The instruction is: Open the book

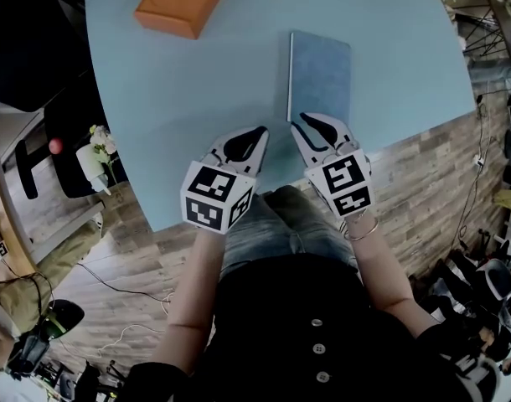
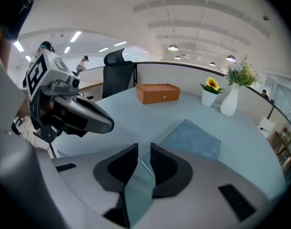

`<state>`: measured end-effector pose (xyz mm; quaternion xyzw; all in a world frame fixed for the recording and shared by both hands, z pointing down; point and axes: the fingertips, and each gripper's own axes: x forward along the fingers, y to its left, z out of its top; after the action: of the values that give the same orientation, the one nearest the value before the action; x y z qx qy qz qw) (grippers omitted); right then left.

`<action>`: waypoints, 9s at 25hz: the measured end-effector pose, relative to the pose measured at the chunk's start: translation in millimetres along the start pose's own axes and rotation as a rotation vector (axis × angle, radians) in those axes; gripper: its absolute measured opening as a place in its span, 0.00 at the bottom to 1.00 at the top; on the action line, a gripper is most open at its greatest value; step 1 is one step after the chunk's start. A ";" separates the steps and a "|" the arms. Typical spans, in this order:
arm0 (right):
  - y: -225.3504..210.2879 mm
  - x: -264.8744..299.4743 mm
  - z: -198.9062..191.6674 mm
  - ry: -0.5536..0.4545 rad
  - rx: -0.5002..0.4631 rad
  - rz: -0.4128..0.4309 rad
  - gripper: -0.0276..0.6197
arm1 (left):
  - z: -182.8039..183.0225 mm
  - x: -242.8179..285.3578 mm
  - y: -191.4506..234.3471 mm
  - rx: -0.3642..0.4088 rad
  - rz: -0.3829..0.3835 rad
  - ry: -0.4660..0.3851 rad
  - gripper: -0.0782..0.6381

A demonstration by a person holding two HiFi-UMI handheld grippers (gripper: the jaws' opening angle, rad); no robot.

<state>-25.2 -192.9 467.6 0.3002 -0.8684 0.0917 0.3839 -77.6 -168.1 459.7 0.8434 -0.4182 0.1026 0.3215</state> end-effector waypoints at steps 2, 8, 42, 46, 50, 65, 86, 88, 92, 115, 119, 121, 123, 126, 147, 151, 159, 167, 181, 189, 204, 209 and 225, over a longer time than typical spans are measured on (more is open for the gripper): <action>0.4 6.0 -3.4 0.016 -0.024 -0.001 0.17 | -0.3 1.5 1.8 -0.003 0.000 0.001 0.13; 1.4 21.5 -15.9 0.064 -0.052 -0.014 0.17 | 3.5 1.2 2.8 -0.021 -0.018 -0.018 0.13; 2.9 49.4 -35.3 0.168 -0.133 -0.114 0.17 | -5.7 -4.1 21.4 -0.035 -0.062 0.011 0.13; 2.3 50.2 -34.7 0.157 -0.121 -0.117 0.17 | 1.8 -9.1 24.7 -0.019 -0.064 -0.008 0.13; 4.1 51.5 -34.3 0.185 -0.131 -0.117 0.16 | 7.1 -13.2 27.6 -0.002 -0.076 -0.011 0.13; 2.1 42.3 -30.4 0.147 -0.017 -0.068 0.07 | 12.1 -5.5 8.1 0.055 -0.078 0.009 0.13; -13.0 -6.0 3.9 -0.058 0.016 0.040 0.06 | 21.4 11.2 -23.8 0.090 0.024 -0.018 0.13; -16.2 -14.1 4.5 -0.070 0.021 0.040 0.06 | 25.1 13.0 -29.0 0.093 0.028 -0.028 0.13; -25.2 -28.8 9.7 -0.106 0.040 0.035 0.06 | 31.3 18.4 -37.6 0.107 0.030 -0.040 0.13; -75.7 -90.9 5.4 -0.236 0.272 0.137 0.06 | 65.4 68.1 -82.2 0.190 -0.013 -0.044 0.13; -86.6 -101.3 0.3 -0.251 0.288 0.134 0.06 | 66.5 78.3 -93.4 0.204 -0.022 -0.035 0.13; -91.9 -105.8 -4.0 -0.257 0.296 0.135 0.06 | 65.8 83.8 -99.2 0.207 -0.026 -0.033 0.13; -97.1 -109.8 -8.6 -0.260 0.304 0.138 0.06 | 64.6 89.3 -104.4 0.208 -0.030 -0.031 0.13; -106.6 -115.9 -15.8 -0.261 0.309 0.137 0.06 | 63.7 97.9 -110.8 0.206 -0.030 -0.029 0.13; -163.4 -140.5 -83.8 -0.234 0.383 0.110 0.05 | 48.7 144.2 -158.1 0.227 -0.029 0.016 0.13; -170.0 -140.4 -95.3 -0.221 0.397 0.108 0.05 | 45.8 152.2 -165.6 0.229 -0.033 0.025 0.13; -182.1 -135.2 -119.9 -0.199 0.444 0.091 0.05 | 33.7 165.2 -176.4 0.230 -0.054 0.055 0.13; -191.0 -126.0 -145.5 -0.182 0.486 0.049 0.05 | 19.5 174.5 -178.2 0.218 -0.064 0.089 0.13; -197.1 -101.6 -186.0 -0.105 0.522 0.025 0.05 | 1.3 192.8 -181.3 0.214 -0.075 0.147 0.13; -195.6 -90.8 -194.0 -0.060 0.504 0.028 0.05 | -1.8 193.8 -176.0 0.200 -0.070 0.155 0.13; -197.6 -88.6 -198.7 0.018 0.380 -0.058 0.08 | 5.5 189.2 -177.6 0.201 -0.049 0.133 0.13; -199.5 -95.7 -193.1 -0.003 0.372 -0.064 0.11 | 7.6 182.9 -174.9 0.204 -0.036 0.122 0.13; -199.2 -109.9 -164.8 -0.115 0.404 -0.048 0.14 | 31.9 170.4 -171.1 0.221 -0.004 0.059 0.13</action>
<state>251.2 -239.1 487.5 0.3966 -0.8453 0.2376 0.2677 158.6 -221.2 432.2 0.8711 -0.3930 0.1720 0.2390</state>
